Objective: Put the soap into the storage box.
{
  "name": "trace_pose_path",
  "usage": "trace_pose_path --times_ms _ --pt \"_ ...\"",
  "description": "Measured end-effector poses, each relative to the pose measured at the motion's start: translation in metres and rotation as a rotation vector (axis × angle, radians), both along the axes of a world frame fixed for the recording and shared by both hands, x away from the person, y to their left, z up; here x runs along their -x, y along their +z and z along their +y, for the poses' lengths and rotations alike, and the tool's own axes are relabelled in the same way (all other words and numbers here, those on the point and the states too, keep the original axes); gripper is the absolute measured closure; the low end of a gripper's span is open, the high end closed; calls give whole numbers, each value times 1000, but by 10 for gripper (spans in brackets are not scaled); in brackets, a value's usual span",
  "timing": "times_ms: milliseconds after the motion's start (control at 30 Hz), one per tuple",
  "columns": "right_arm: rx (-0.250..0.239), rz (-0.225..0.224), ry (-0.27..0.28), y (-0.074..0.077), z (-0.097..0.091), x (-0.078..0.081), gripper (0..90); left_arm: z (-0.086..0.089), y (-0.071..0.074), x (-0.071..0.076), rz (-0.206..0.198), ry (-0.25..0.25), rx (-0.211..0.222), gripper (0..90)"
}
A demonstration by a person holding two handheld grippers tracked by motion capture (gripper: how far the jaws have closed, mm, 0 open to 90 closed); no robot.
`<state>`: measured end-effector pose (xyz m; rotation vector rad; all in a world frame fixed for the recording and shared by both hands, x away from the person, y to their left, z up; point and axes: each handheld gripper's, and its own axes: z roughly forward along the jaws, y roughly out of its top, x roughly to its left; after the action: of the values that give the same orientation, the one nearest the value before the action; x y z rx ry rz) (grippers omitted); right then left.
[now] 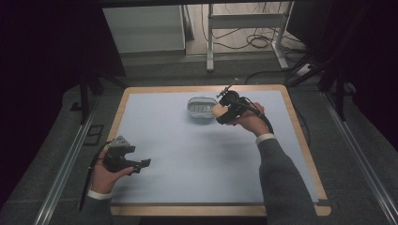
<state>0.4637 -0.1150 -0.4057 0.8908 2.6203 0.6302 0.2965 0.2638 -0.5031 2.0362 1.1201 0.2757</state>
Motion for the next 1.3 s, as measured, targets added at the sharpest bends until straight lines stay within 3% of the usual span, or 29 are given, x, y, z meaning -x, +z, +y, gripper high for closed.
trace_pose_path --times_ms 1300 --pt "41 0 37 -9 28 -49 326 0 -3 -2 9 -2 -5 80"
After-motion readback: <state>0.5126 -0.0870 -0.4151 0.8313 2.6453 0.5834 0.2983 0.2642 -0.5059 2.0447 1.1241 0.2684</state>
